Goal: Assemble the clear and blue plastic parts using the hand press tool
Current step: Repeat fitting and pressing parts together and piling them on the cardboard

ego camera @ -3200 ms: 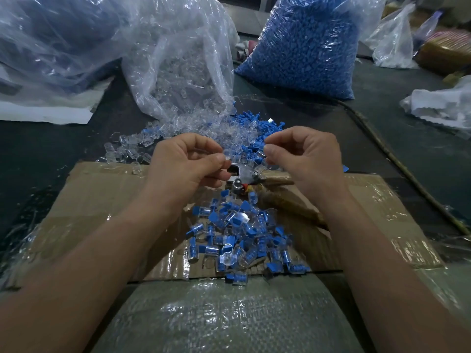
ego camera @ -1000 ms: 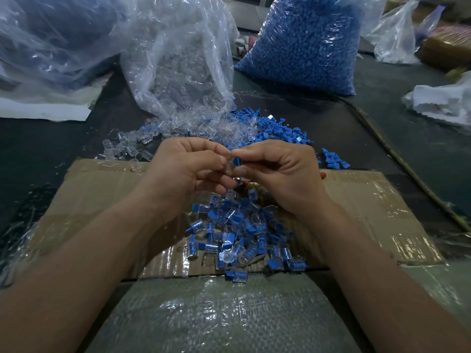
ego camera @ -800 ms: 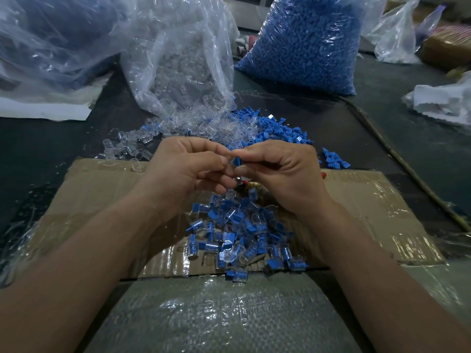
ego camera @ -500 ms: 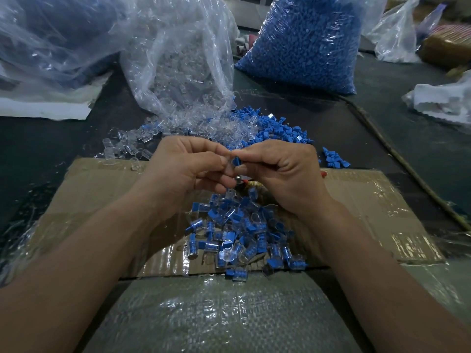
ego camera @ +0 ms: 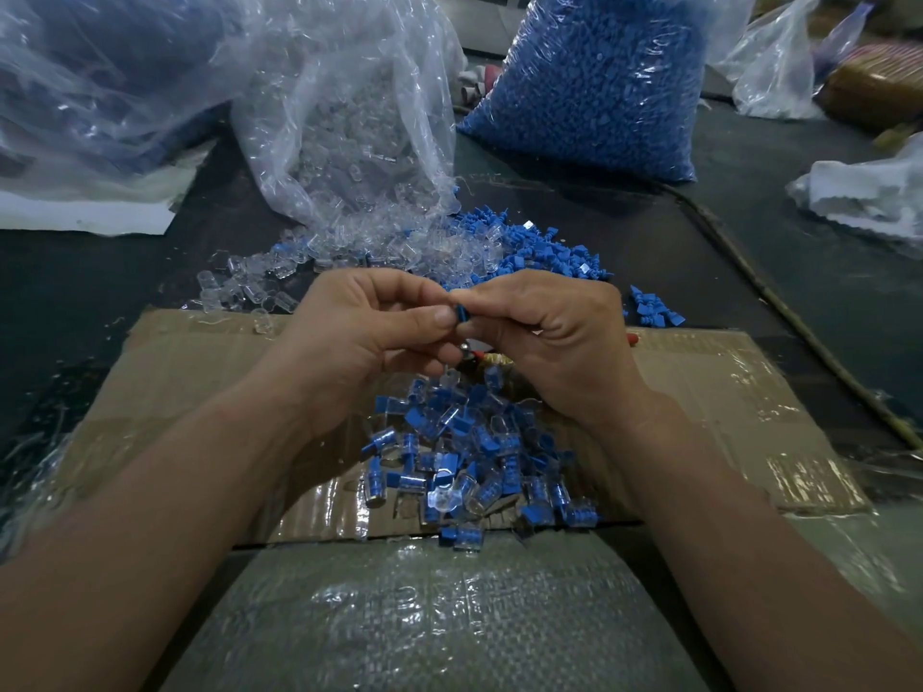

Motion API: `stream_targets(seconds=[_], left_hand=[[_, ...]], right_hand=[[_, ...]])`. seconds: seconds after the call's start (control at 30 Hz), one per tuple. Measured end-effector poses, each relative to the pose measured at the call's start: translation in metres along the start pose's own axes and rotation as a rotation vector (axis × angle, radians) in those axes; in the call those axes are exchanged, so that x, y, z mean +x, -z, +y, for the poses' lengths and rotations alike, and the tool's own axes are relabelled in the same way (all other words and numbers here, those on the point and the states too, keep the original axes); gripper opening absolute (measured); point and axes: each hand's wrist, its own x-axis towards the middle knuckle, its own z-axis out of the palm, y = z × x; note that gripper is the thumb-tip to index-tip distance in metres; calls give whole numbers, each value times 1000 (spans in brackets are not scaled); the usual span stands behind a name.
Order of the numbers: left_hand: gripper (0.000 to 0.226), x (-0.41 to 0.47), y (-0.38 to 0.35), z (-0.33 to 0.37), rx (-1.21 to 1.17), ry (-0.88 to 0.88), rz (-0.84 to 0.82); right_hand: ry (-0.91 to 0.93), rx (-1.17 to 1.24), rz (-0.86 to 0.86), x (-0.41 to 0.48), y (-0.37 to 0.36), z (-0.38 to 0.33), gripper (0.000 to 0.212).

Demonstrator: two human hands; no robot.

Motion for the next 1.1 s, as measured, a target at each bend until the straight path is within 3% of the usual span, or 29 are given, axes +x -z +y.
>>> stream_targets(seconds=[0.23,0.4,0.5,0.63,0.73,0.8,1.1], left_hand=[[11,1,-1,-3,39,-42,45],[10,4,6,-2,7,-44,110],[11,4,7,-2,22,-59,119],[9,4,6,-3,13,-62,120],[9,5,7,-4,11,-53,126],[10,6,6,-4,14,-50,124],[13,5,4,-4,23,-49,141]], right_hand=[[-72,-97,-86,3,5,-4,27],[-464,-195,-147,4,31,11,28],[-620,-252,-322,2,51,23,30],[-783,-227,-650,-2,64,28,53],[-788,-262,-757,-3,63,28,77],[-752,-330,-752,-2,60,28,81],[-639,-501,-690,3,51,20,40]])
